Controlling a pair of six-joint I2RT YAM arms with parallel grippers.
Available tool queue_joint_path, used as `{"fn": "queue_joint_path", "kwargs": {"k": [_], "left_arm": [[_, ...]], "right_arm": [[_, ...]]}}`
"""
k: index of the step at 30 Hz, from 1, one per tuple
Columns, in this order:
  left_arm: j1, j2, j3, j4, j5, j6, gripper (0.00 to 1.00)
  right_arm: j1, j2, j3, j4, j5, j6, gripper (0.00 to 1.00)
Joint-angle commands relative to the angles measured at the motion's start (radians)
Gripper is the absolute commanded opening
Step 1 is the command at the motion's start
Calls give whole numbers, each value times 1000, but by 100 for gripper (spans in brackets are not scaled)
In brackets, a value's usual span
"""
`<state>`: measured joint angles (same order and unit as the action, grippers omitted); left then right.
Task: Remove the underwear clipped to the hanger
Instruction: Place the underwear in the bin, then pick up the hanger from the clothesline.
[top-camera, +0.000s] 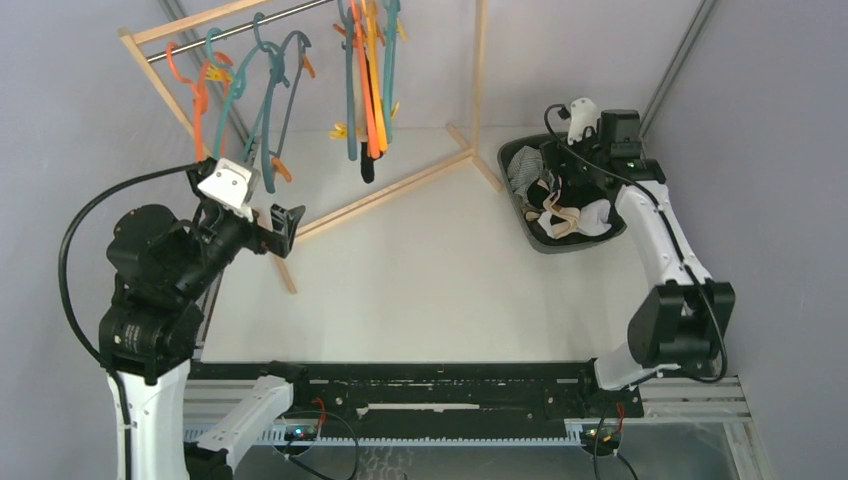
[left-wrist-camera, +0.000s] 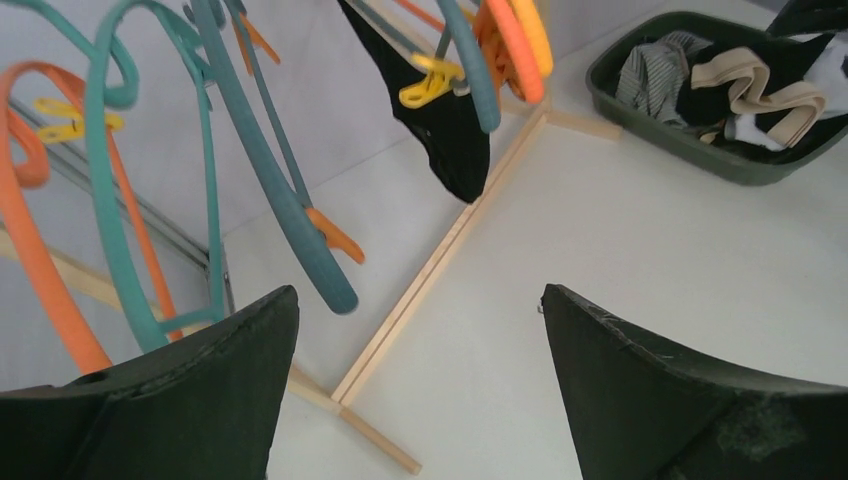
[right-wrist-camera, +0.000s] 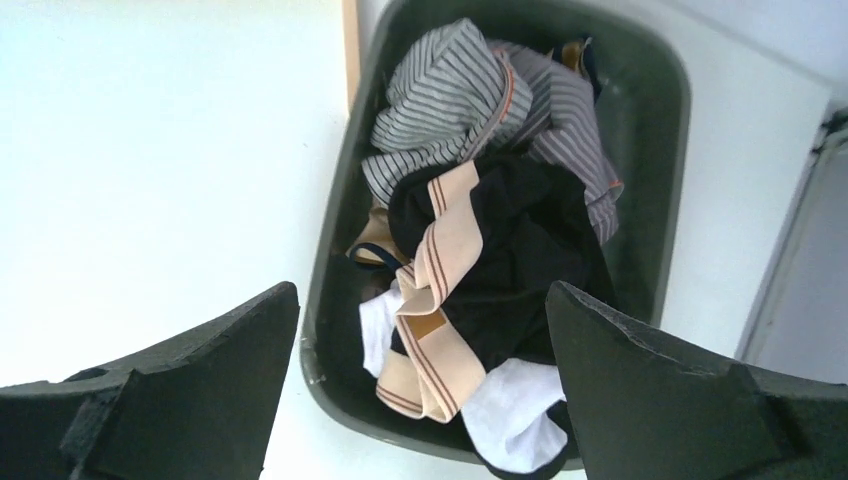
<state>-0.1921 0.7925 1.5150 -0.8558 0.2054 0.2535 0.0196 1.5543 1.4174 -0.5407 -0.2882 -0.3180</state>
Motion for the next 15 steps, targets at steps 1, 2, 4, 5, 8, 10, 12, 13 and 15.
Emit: {"fn": "queue_joint_path", "kwargs": {"k": [1,2,4,5,8,10,12,13,15], "left_arm": [[-89,82,147,-31,-108,-19,93],[-125,104,176,-42,-156,-15,93],[-175,163,246,-63,-203,-15,92],[-195,191,280,-71,-221,-18,91],[-277,277,384,-85,-289,-21,89],[-328,341,444,-88,-328,-27,88],[-364,422,500,-86,-373,-31,87],[-379,451,526,-80,-389,-35,87],[-394,506,563,-56,-402,-43,86]], "right_arm": [[21,-127,-8,-25,-40,24,92],[26,-155,-22,-29,-52,32,92],[41,-209,-59,-33,-74,45,92],[48,-240,-83,-34,-85,51,91],[74,-336,-170,-22,-141,57,91],[90,-391,-236,-8,-175,57,90],[102,-441,-291,9,-196,57,90],[105,-463,-316,20,-202,57,89],[114,-502,-366,44,-210,52,89]]}}
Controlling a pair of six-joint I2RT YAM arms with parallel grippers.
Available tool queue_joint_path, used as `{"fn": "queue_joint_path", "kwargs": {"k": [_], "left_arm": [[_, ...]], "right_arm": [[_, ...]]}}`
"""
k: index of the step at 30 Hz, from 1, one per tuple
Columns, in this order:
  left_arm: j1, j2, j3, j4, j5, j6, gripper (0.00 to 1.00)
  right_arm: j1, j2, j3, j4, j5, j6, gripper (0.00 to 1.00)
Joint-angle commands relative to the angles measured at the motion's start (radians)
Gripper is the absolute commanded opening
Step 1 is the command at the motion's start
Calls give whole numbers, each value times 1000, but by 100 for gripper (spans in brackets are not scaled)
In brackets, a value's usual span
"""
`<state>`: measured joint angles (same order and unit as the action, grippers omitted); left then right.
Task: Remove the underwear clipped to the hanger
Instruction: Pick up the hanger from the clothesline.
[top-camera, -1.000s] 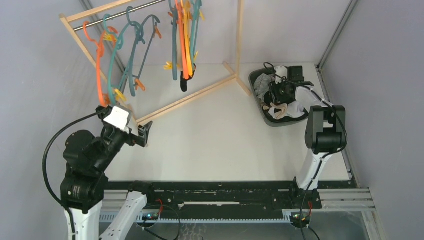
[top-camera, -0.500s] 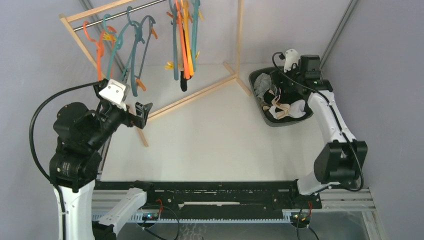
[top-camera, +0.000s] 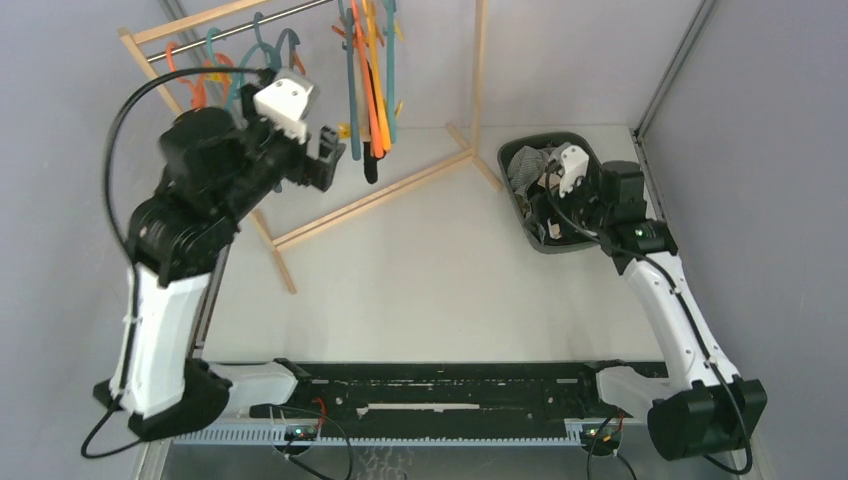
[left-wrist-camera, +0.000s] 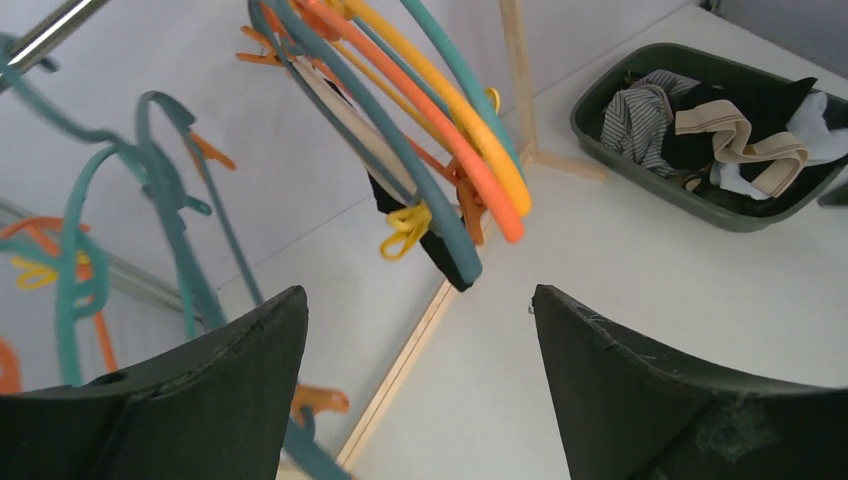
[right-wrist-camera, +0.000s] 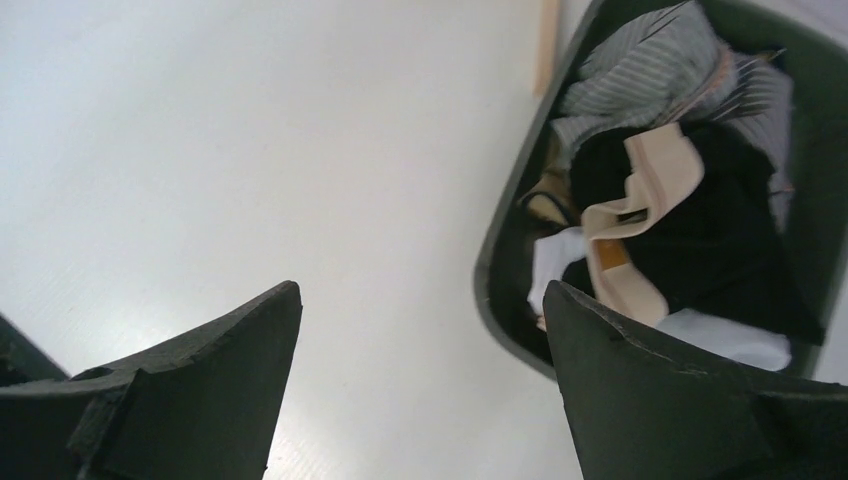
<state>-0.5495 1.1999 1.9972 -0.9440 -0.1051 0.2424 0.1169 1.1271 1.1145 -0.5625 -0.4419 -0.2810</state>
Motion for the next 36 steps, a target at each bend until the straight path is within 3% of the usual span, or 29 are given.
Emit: {"fn": "queue_joint_path", "kwargs": {"k": [1,12,24,36], "left_arm": [[-39,121,96,50,-96,-36,85],[-40,302,141,186,-243,-4,72],[32,265,52,236,-245,7,61],[101,258,25,267,-152,-55,70]], "right_arm": [[19,-91,-84,77,-59,12,89],[-7,-141,-163,96,-108,-13,88],[2,-131,-168,90,-120,-23,87],[6,-120,-168,84,-122,-29,87]]}}
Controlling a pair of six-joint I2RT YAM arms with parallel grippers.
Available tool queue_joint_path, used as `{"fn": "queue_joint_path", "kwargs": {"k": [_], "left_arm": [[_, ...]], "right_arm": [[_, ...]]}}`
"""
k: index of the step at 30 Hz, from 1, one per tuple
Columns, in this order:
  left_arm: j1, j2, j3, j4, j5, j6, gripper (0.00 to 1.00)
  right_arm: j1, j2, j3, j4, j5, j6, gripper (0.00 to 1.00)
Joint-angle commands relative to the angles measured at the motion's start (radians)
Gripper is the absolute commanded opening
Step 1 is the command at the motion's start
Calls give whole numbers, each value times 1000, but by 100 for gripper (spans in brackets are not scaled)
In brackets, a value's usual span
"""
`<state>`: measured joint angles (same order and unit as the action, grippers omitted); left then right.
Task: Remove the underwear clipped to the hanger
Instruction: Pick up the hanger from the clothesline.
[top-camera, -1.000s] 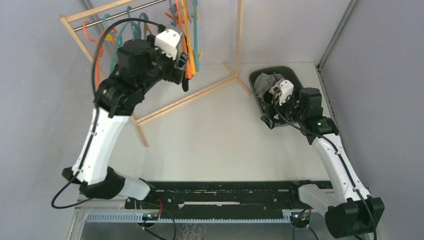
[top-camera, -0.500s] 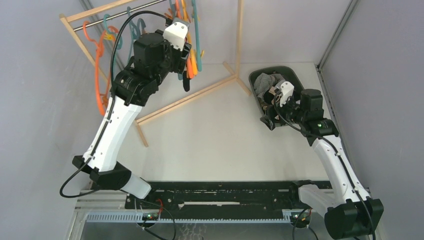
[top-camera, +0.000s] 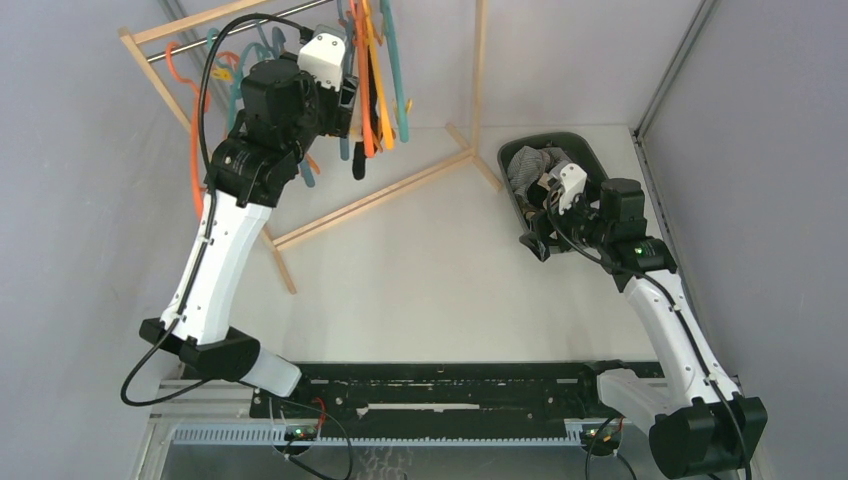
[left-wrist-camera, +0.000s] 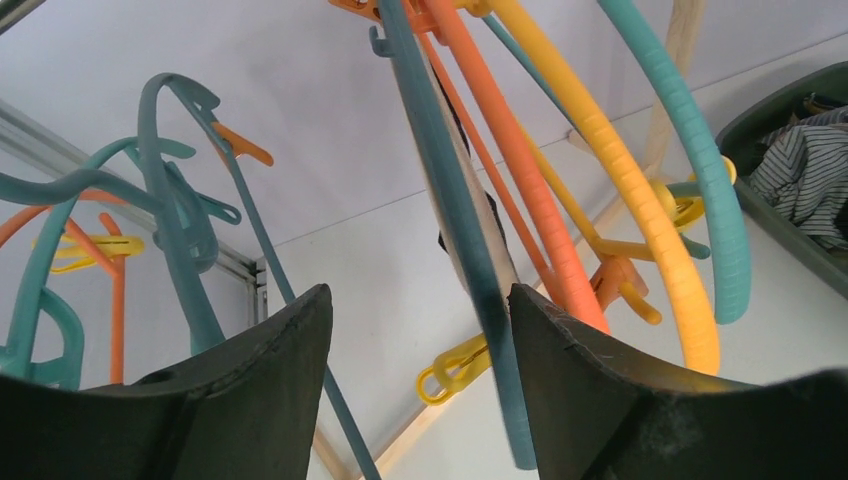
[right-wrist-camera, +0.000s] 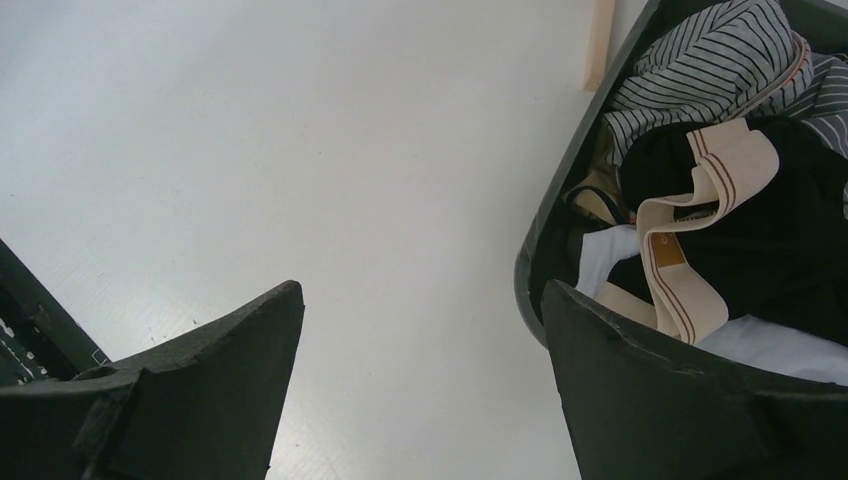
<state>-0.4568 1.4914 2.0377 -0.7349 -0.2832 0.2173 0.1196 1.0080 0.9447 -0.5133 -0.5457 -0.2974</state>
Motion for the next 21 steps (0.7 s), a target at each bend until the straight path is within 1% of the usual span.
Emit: {"fn": "queue_joint_path", "kwargs": {"k": [1,5,8,14,18,21], "left_arm": [[15,-32,-17,59,38,-42,70],[35,-23,-10,60,93,-94,72],[46,-7,0,66,96,-108,71],[70,31,5,79,82,-111,64],[108,49,7,94,136,-171,58],[126,51,-14,132,167,-199,56]], "right_arm": [[5,-2,2,33,-19,-14,87],[5,-3,2,31,-17,-17,87],[6,1,2,30,-22,-16,87],[10,4,2,27,-18,-21,87],[11,5,2,24,-15,-24,87],[12,10,2,23,-16,-24,87]]}}
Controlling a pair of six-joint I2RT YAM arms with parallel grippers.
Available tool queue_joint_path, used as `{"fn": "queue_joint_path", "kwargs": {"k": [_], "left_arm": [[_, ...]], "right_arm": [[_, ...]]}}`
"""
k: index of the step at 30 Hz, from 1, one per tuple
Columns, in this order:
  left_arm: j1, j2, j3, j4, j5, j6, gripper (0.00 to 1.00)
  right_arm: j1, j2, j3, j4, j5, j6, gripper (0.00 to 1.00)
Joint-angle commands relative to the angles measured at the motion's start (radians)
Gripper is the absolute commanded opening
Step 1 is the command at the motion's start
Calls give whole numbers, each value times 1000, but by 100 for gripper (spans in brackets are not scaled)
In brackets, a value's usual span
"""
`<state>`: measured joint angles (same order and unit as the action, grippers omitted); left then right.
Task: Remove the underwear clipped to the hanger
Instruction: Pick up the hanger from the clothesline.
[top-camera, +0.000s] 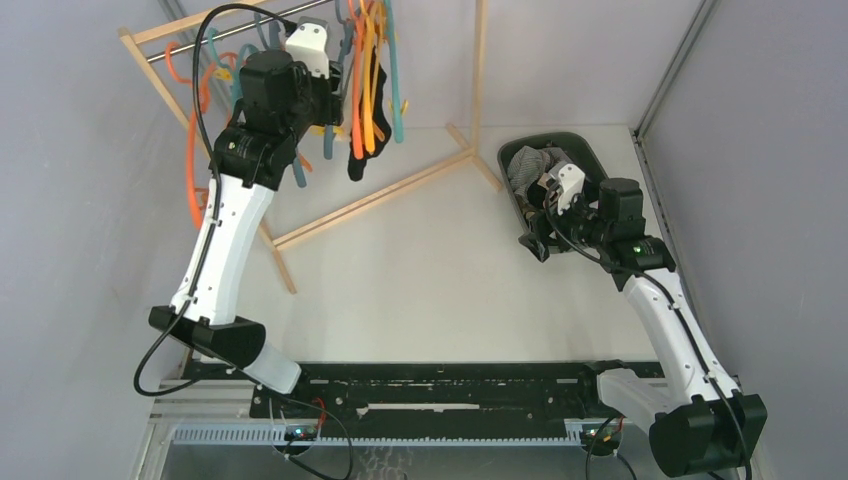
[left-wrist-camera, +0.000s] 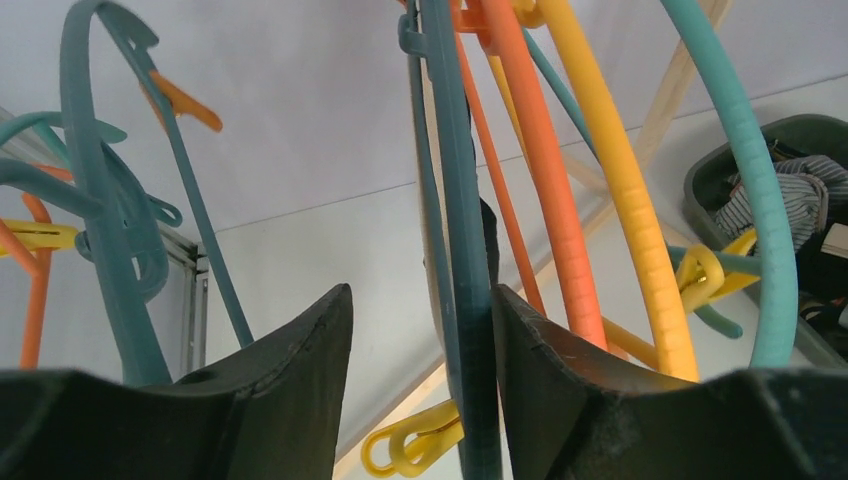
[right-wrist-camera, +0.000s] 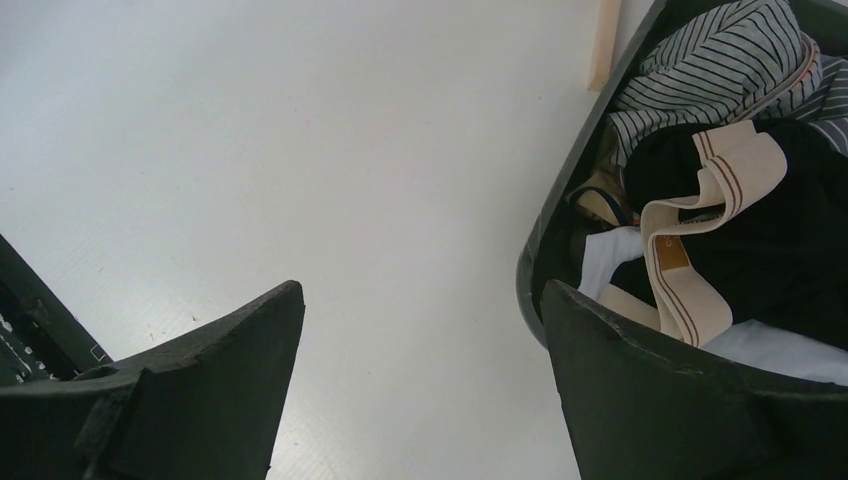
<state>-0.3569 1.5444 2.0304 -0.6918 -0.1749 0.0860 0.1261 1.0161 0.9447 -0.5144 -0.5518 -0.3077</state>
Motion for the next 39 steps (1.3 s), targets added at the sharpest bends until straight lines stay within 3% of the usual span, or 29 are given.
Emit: {"fn": "queue_joint_path", "kwargs": {"k": [1,11,22,27,32,35,39], "left_arm": [[28,-2,-13,104,60,-68,56],[37,19,-24,155,94,-77,39],[38,23,-56,163,98,-81,37],[40,3,-66,172,97,-83,25],[41,-56,-146,250,41,-65,6],[41,-81,-180,294,-1,-48,0],[41,-117,-224,357,-27,-33,0]], "right_arm": [[7,4,2,24,-8,-16,87],[21,16,3,18,1,-29,87],[27,15,2,13,7,-37,87],[28,16,2,13,8,-39,87],[26,12,2,11,10,-42,86],[26,13,2,10,16,-44,86],[26,20,3,10,17,-45,86]]}}
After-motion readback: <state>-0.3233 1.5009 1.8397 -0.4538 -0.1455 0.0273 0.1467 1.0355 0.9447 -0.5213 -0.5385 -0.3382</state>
